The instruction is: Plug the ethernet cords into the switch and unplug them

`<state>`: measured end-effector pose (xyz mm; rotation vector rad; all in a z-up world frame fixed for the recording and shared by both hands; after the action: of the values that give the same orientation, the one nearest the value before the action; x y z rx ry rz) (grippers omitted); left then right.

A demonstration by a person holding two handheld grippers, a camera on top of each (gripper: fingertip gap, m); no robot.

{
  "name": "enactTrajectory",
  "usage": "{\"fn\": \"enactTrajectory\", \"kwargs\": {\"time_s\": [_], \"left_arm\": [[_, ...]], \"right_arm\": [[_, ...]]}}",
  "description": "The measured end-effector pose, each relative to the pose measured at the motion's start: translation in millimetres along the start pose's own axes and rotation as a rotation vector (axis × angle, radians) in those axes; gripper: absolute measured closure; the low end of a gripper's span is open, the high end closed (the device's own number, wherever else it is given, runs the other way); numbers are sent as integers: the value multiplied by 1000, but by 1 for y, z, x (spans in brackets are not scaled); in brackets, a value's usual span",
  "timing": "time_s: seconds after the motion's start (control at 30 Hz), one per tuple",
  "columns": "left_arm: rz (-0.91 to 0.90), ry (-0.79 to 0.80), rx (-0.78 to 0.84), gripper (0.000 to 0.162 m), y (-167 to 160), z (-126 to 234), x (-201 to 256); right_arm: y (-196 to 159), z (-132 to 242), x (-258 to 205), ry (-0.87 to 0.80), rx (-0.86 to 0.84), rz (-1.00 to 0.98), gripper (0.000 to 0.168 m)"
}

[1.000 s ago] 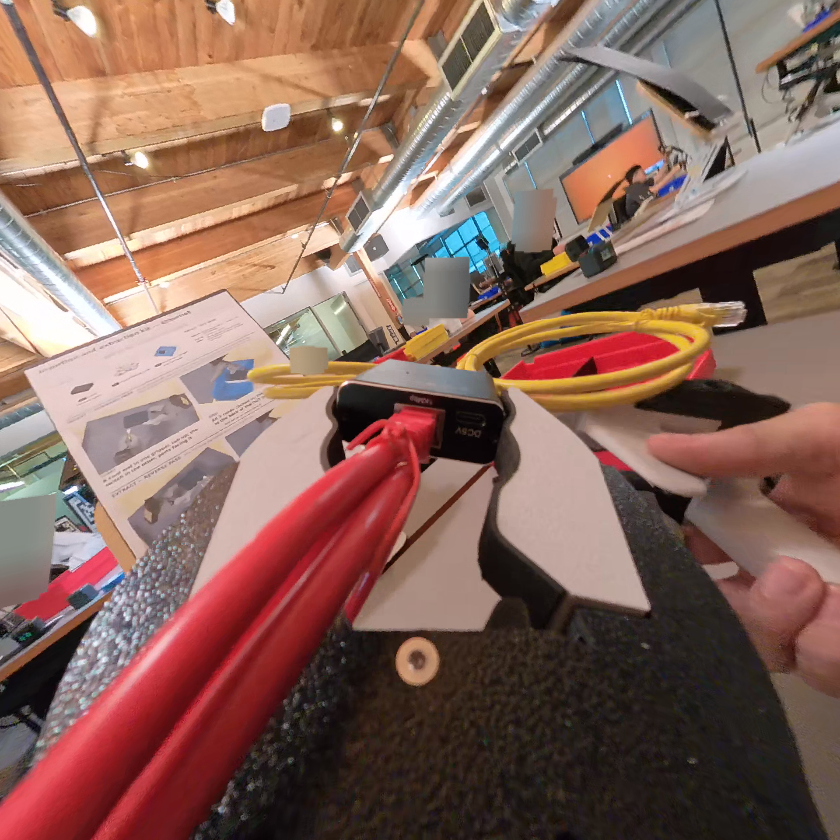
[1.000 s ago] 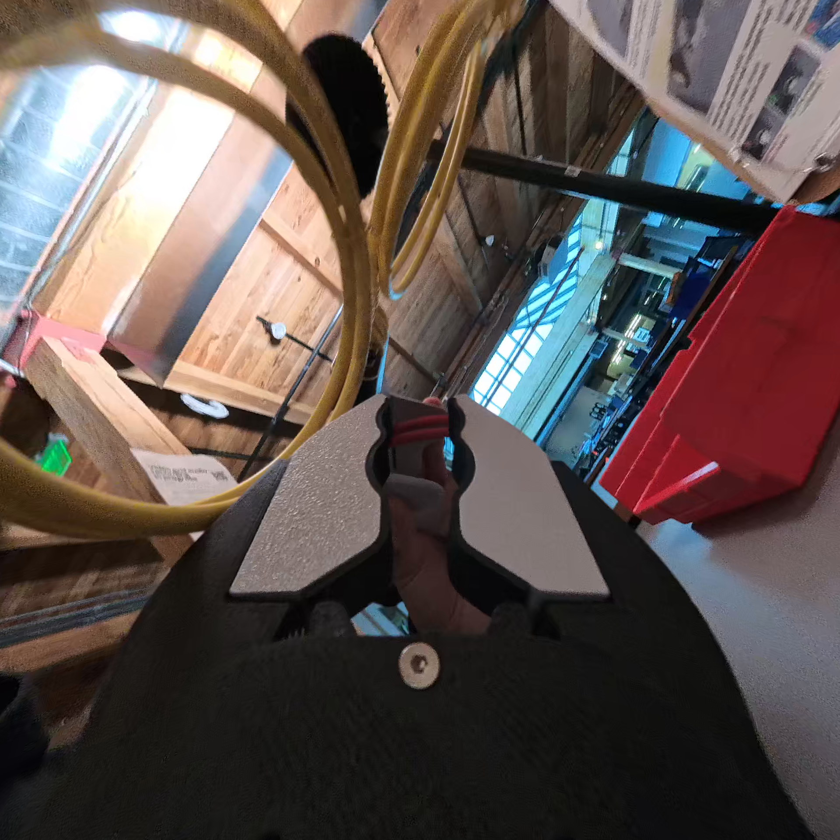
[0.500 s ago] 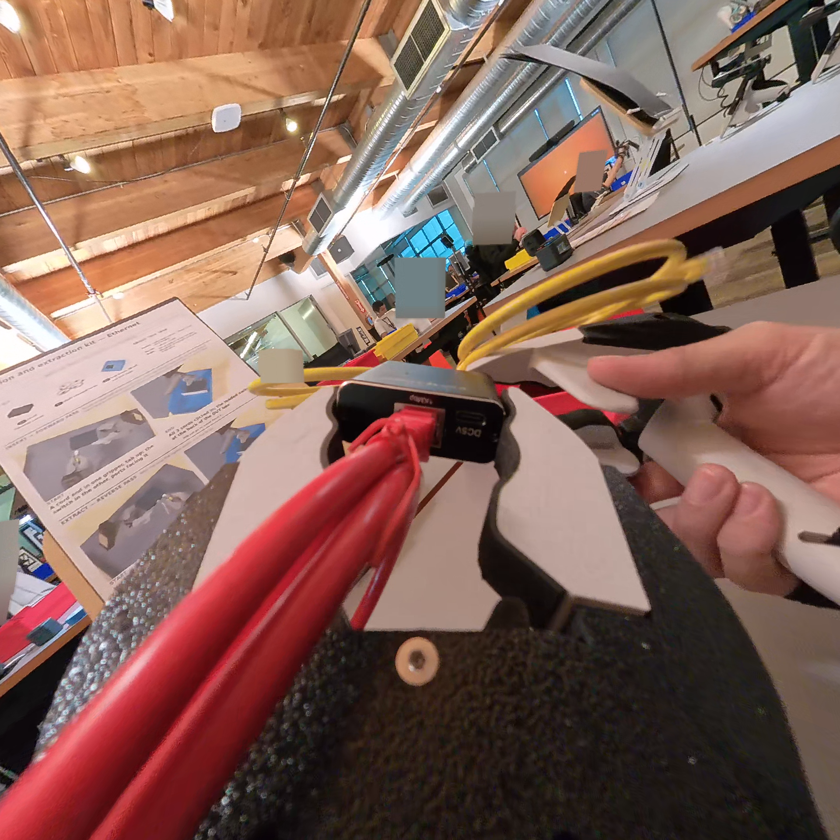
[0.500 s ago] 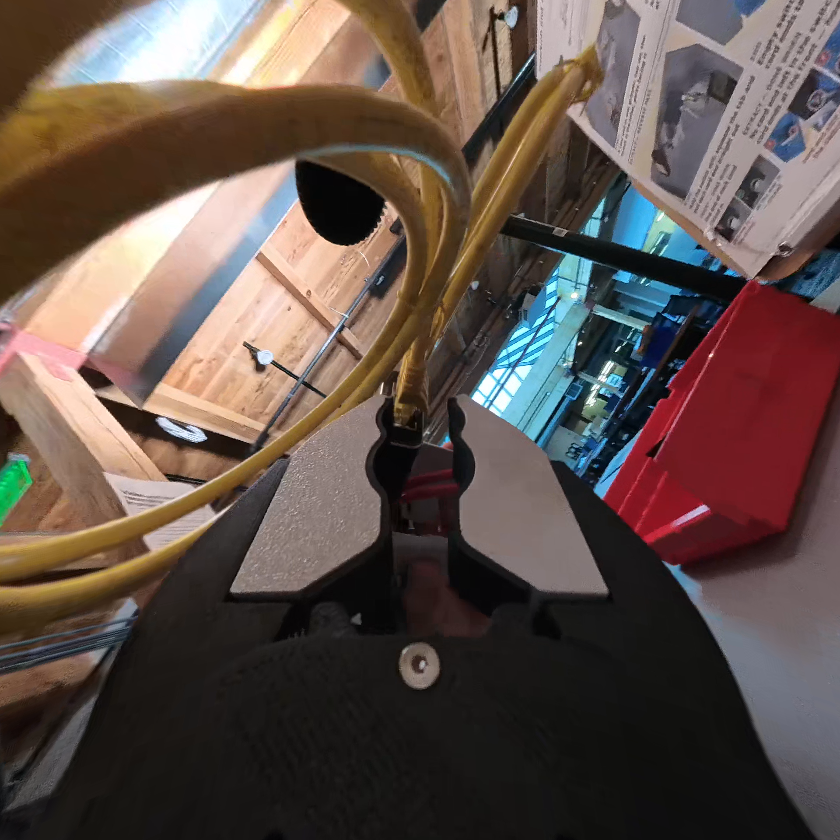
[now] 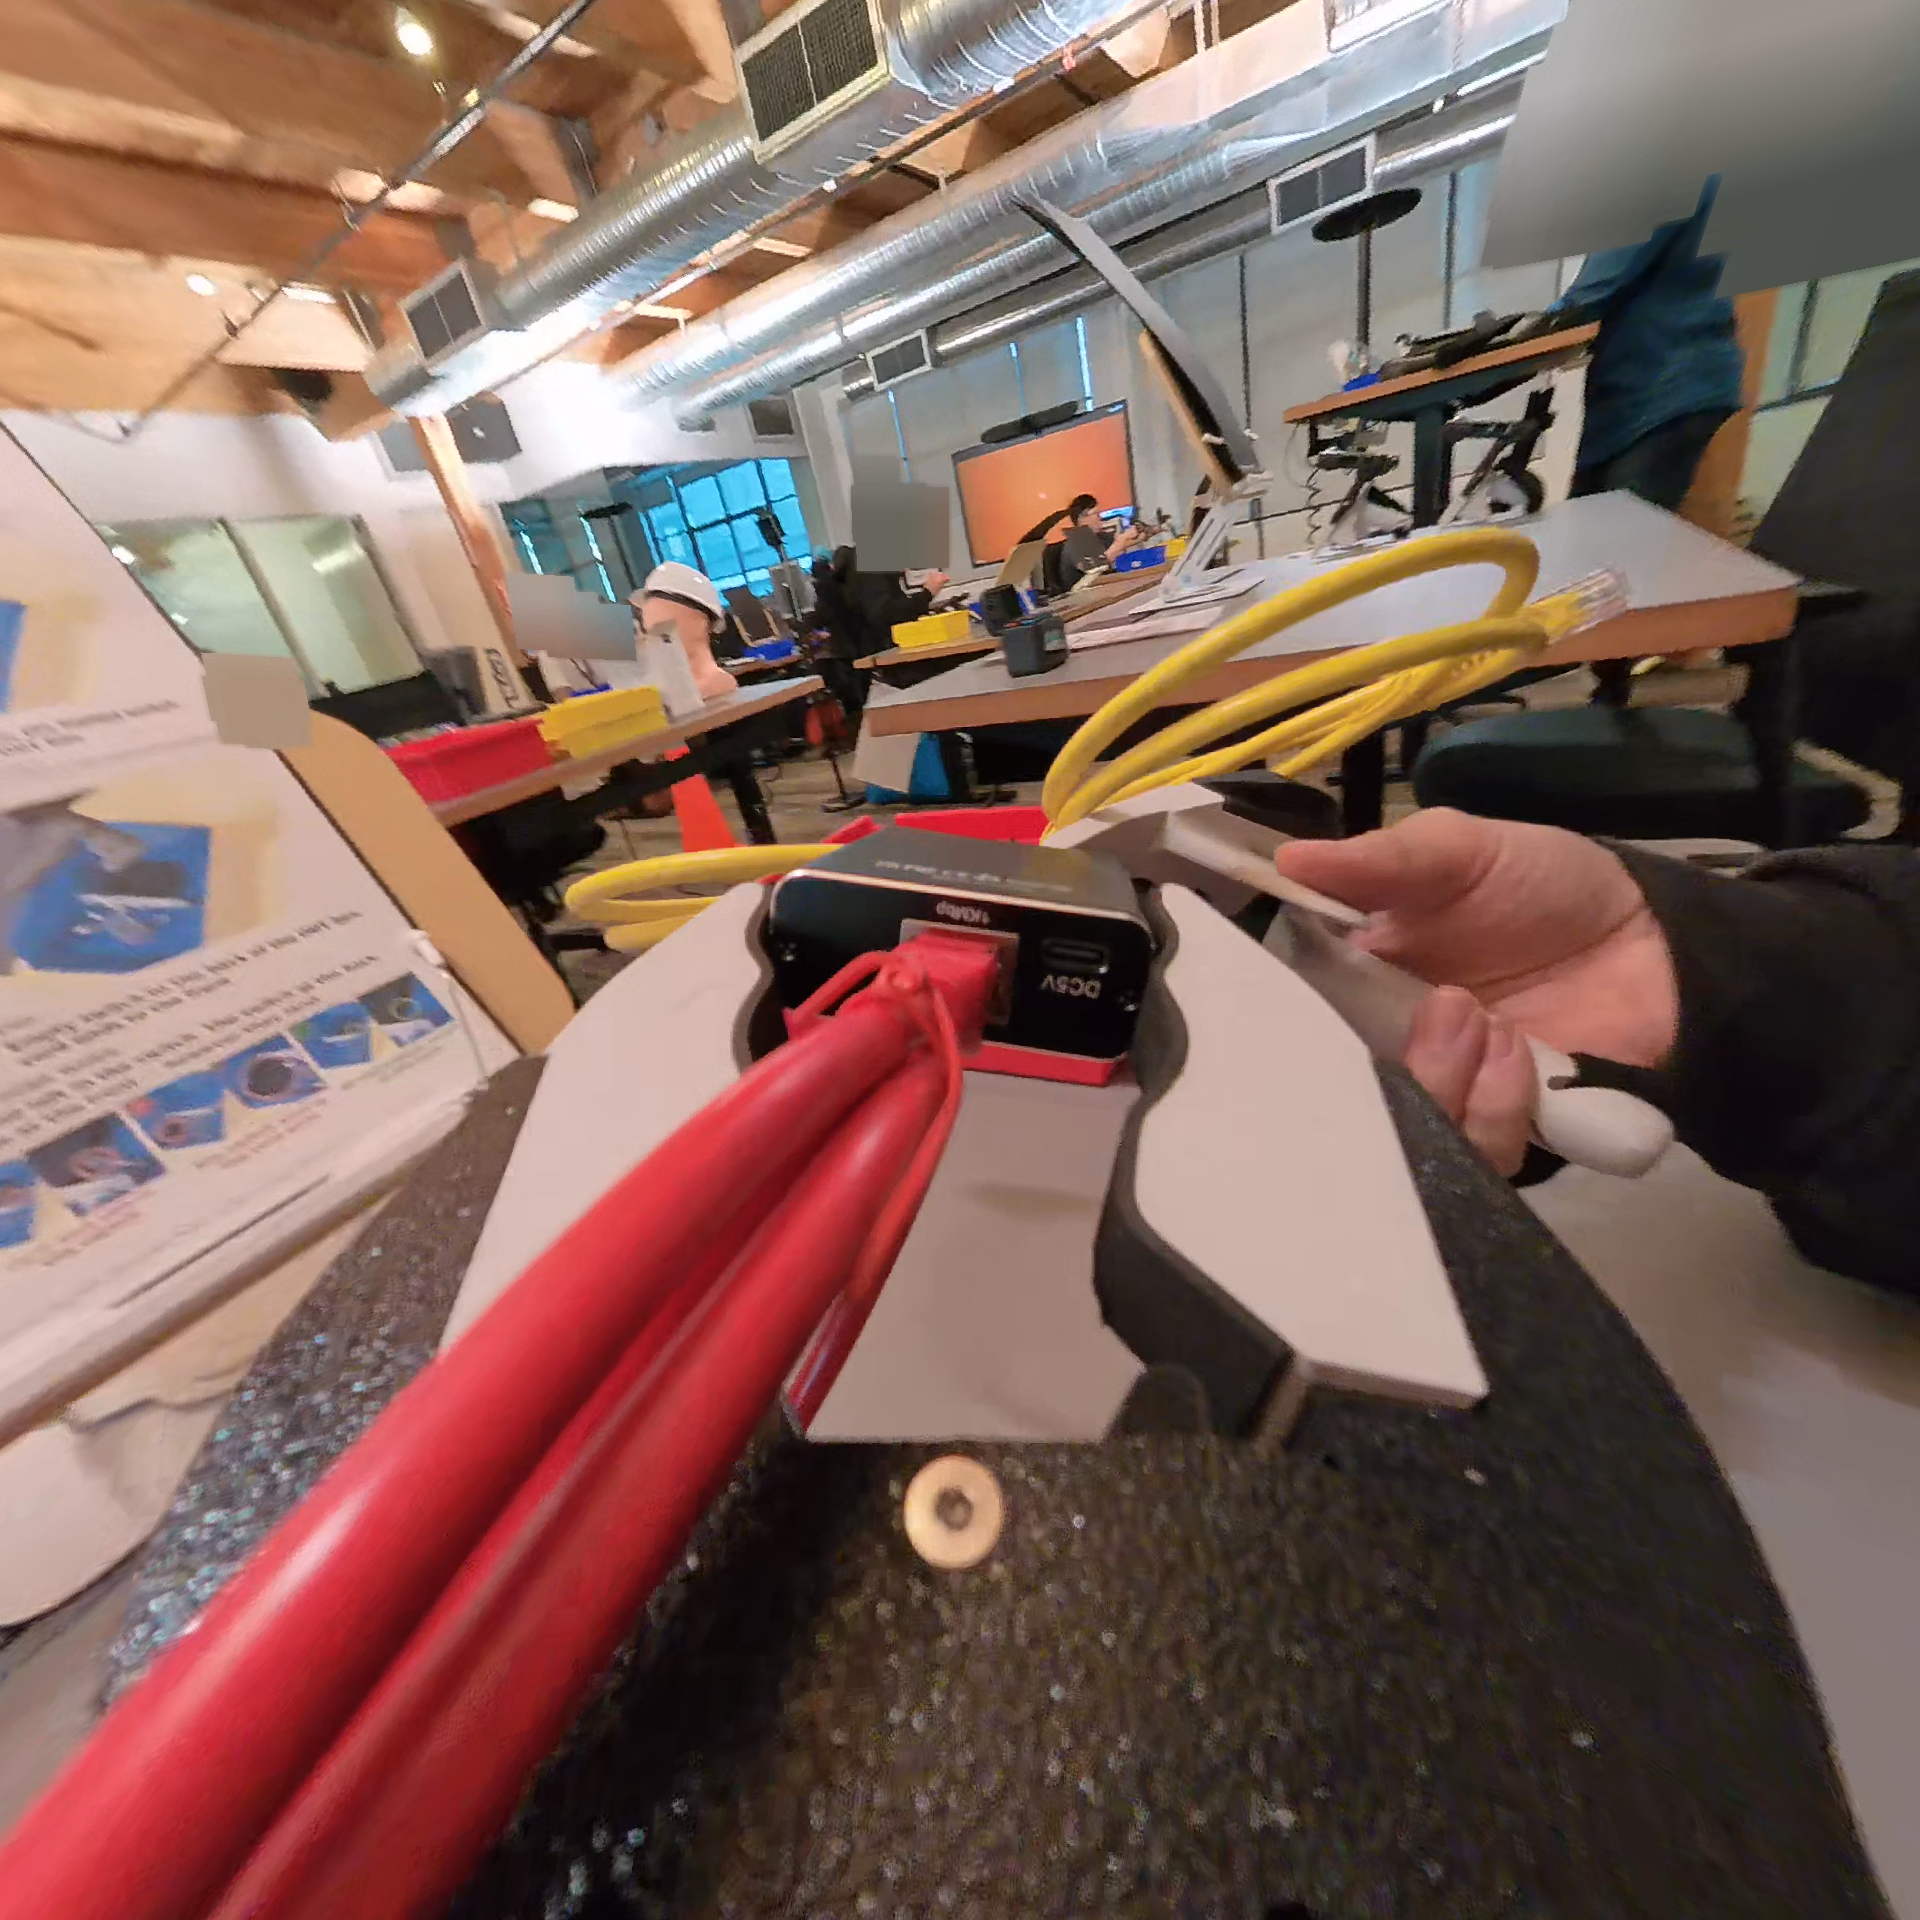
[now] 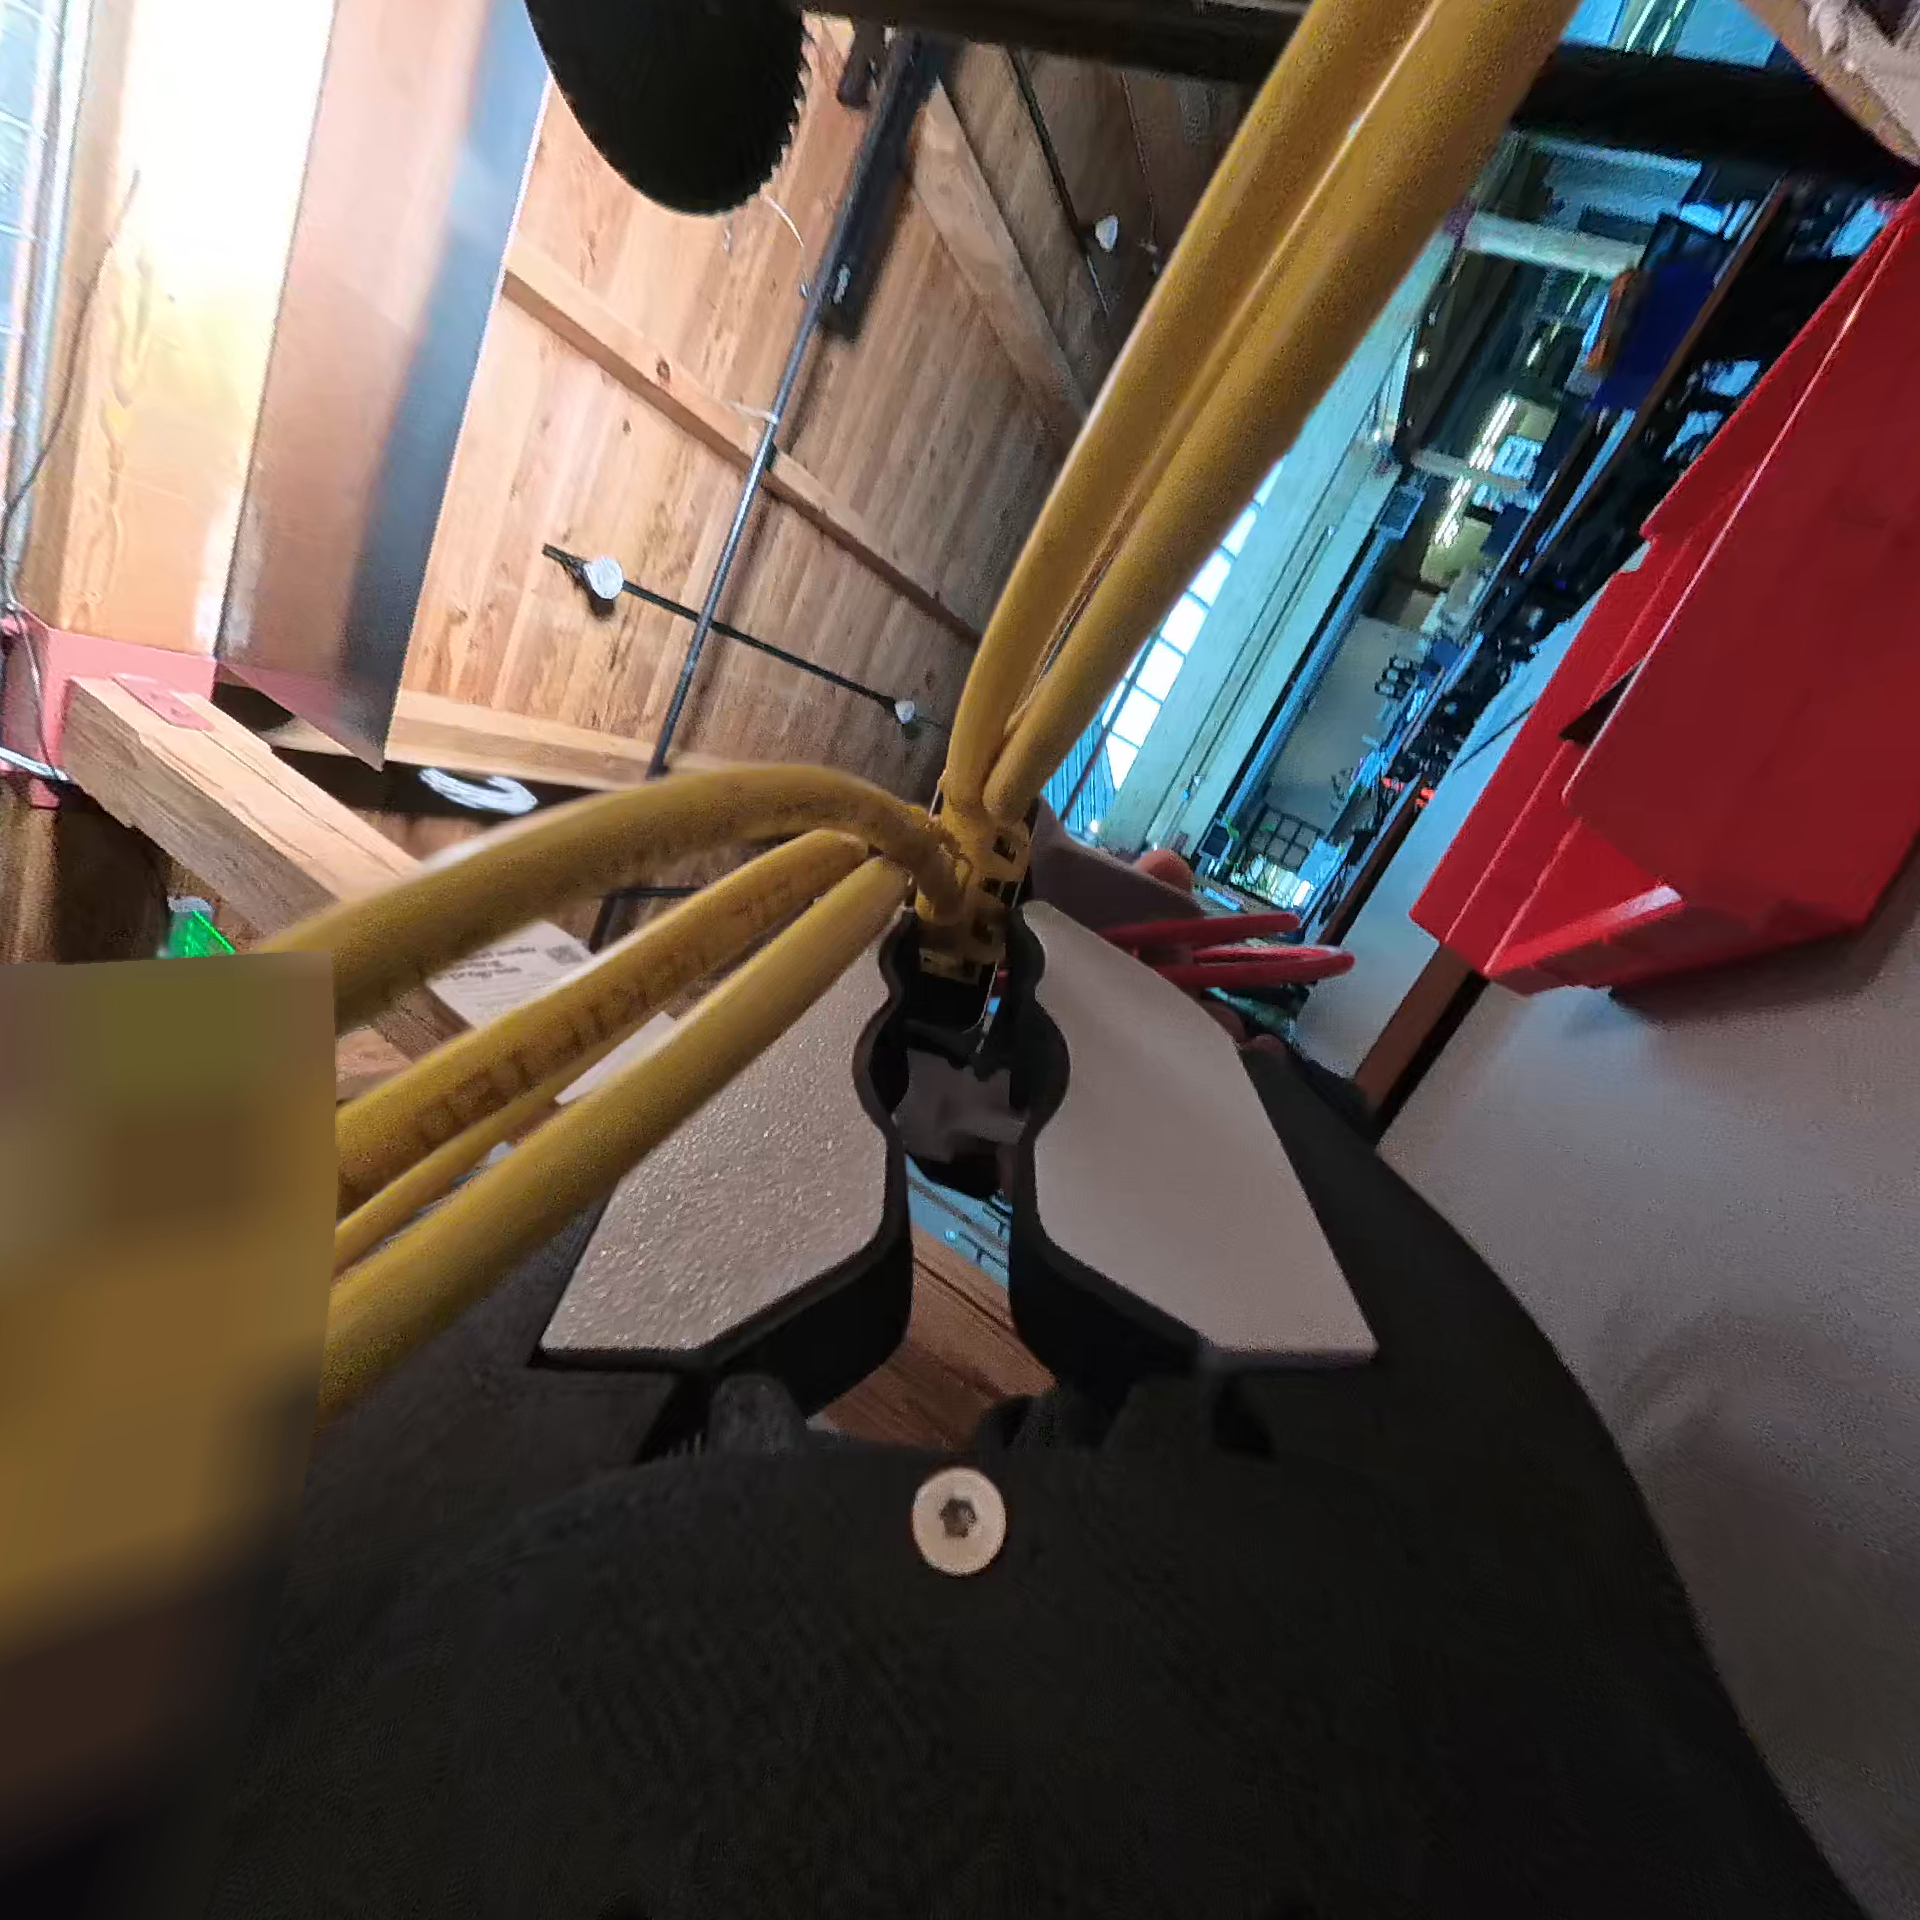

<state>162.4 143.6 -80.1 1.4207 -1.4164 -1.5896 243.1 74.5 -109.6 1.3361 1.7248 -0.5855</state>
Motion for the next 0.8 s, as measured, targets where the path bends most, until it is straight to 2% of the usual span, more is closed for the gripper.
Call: {"fn": "enactTrajectory", "kwargs": {"time_s": [0.13,0.3,0.53,0.8], "left_arm": [[100,-84,-54,98,-4,-4,-3],[200,-193,-161,98,-9,-11,-11],[226,-306,-273,98,-13,-13,-20],[170,-385,-303,98,-18,-5,-22]], "right_arm": [[2,7,2,-28,-75,-12,153],[7,13,11,22,-115,-98,153],[4,13,21,31,-116,-147,156],[-3,11,30,17,-122,-150,154]]}}
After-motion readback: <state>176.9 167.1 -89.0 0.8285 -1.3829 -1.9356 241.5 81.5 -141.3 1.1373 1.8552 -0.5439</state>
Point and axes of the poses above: each gripper's, where its closed fingertips meet, z back along the fingers, y out of its top, x = y × z across the jaws, the point moved 5 cm from there along z, back along the fingers, and after that the axes turned 7 degrees about -z, right-handed, at the moved point
